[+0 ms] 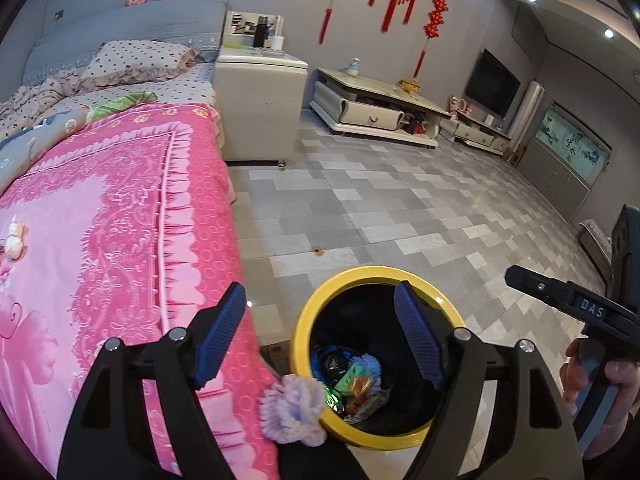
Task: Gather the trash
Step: 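Move both tools back over the cloth and tissue on the bed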
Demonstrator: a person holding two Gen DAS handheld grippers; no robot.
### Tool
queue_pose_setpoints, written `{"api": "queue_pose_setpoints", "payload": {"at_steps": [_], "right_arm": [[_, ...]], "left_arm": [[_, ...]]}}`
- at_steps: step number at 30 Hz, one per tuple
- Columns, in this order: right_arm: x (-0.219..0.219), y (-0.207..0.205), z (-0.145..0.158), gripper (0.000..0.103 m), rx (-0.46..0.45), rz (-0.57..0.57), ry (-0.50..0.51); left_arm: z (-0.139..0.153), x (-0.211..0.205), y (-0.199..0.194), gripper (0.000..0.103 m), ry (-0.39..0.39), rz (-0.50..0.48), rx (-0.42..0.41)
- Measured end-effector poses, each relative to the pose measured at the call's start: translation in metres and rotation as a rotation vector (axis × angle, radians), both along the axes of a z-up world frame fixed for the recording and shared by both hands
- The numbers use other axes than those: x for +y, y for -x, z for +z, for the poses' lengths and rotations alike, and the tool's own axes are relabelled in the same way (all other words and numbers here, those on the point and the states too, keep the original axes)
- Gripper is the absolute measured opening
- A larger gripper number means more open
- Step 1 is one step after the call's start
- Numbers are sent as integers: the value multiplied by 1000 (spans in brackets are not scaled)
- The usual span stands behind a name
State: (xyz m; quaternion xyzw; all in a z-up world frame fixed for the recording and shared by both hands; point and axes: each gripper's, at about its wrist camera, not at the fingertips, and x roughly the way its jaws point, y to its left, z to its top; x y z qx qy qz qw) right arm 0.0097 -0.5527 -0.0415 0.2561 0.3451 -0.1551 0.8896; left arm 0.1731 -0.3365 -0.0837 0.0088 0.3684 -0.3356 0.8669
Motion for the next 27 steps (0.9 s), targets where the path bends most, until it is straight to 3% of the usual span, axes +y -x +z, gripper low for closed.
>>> {"api": "queue_pose_setpoints", "payload": {"at_steps": [12,27], "right_arm": [[59,-44,25,82,-21,119,41],[187,-159,38,84,-27,427,46]], "left_arm": [[4,102,-38,78,-32,207,-36],[-9,258,-91,79,-102,476,-54]]}}
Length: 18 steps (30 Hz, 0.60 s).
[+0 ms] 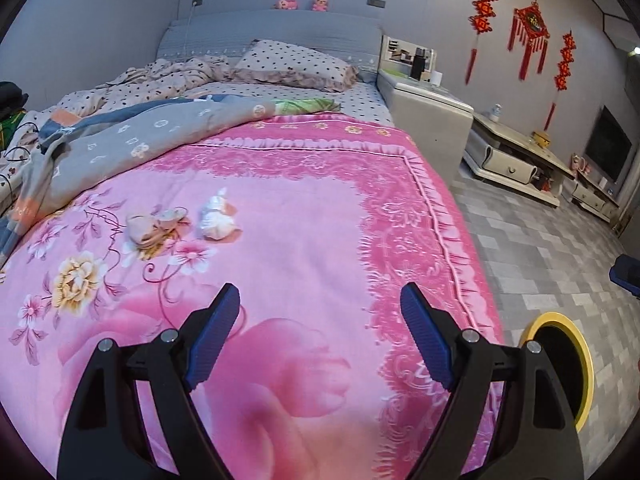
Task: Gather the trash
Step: 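Move both tools back over the cloth and tissue on the bed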
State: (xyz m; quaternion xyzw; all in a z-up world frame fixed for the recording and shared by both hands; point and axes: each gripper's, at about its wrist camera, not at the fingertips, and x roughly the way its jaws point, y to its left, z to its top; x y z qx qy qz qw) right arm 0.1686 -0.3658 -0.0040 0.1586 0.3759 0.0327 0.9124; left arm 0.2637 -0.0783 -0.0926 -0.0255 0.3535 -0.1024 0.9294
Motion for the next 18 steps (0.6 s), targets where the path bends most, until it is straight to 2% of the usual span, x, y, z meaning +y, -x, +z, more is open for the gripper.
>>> {"api": "queue_pose_setpoints", "payload": {"at_steps": [9,18], "right_arm": [[90,-96,-10,84,64,198,-25],[179,-190,-43,84,202,374,-69]], "left_arm": [[-22,86,-49,79,-125,97,-5],[-48,144,-101,79,-164,158,24]]}}
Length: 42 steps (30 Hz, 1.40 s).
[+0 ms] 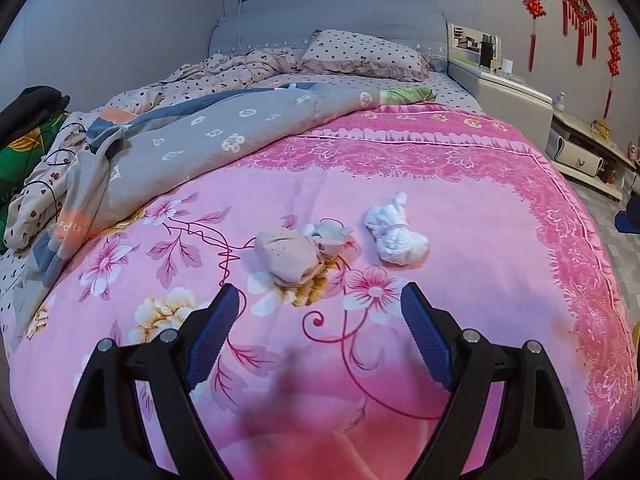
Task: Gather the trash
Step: 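Move both tools back over the cloth and tissue on the bed, then grasp the beige cloth with the left tool while the right tool grasps the white tissue bundle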
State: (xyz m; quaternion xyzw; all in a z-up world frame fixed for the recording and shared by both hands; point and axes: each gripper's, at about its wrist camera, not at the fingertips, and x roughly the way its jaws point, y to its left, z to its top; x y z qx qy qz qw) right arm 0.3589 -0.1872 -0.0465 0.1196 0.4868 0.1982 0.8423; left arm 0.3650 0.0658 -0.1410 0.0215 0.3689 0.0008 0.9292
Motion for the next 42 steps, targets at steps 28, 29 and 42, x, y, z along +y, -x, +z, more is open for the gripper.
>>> {"api": "queue_pose_setpoints", "payload": {"at_steps": [28,29,42], "right_arm": [[120,-143,-104,64,262,87,65],[122,-145,-107,63,266,90,68],[145,-153,-120,27,245,117,94]], "left_arm": [[-60,20,-97,70,40,-84,129],[-61,21,-98,69,44,-83,131],[-68,25,-100,41,59,-65,116]]}}
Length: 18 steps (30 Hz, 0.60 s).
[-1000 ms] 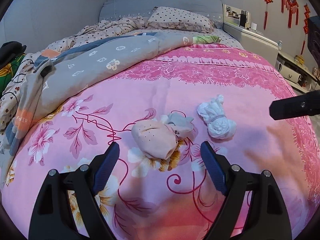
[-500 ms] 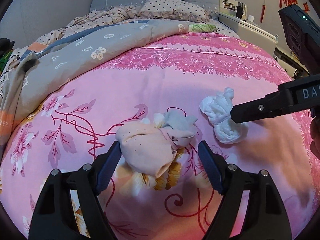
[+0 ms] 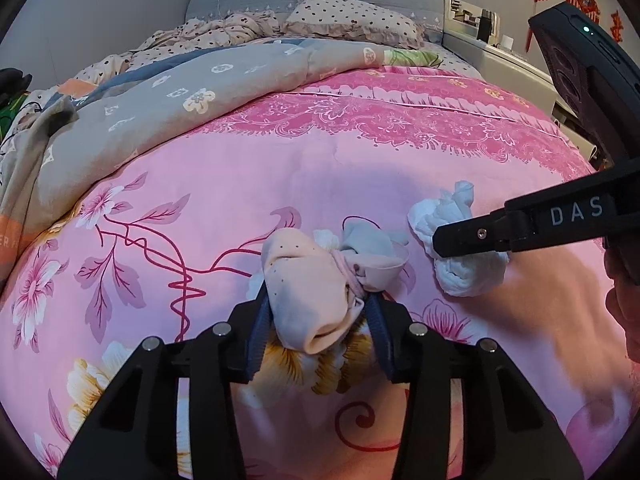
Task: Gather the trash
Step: 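Grasp the beige cloth with the left tool while the right tool grasps the white tissue bundle, then carry the beige cloth and tissue bundle over the bin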
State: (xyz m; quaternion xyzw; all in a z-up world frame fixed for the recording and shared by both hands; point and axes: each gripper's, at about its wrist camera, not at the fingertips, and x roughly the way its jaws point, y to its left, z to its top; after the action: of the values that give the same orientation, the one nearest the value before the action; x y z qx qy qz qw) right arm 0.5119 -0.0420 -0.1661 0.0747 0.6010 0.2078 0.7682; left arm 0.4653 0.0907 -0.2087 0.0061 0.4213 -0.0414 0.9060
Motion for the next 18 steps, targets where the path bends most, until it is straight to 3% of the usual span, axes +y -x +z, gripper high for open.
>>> {"api": "queue_pose_setpoints", "payload": {"at_steps": [9,18], "right_arm": [[-14,14,18,24,-47,-13,-15],[-50,42,60,24,-91,-60,-51]], "left_arm": [[11,-1,7,37,-1,5,-10],[50,-13,37,37,8,-12,-58]]}}
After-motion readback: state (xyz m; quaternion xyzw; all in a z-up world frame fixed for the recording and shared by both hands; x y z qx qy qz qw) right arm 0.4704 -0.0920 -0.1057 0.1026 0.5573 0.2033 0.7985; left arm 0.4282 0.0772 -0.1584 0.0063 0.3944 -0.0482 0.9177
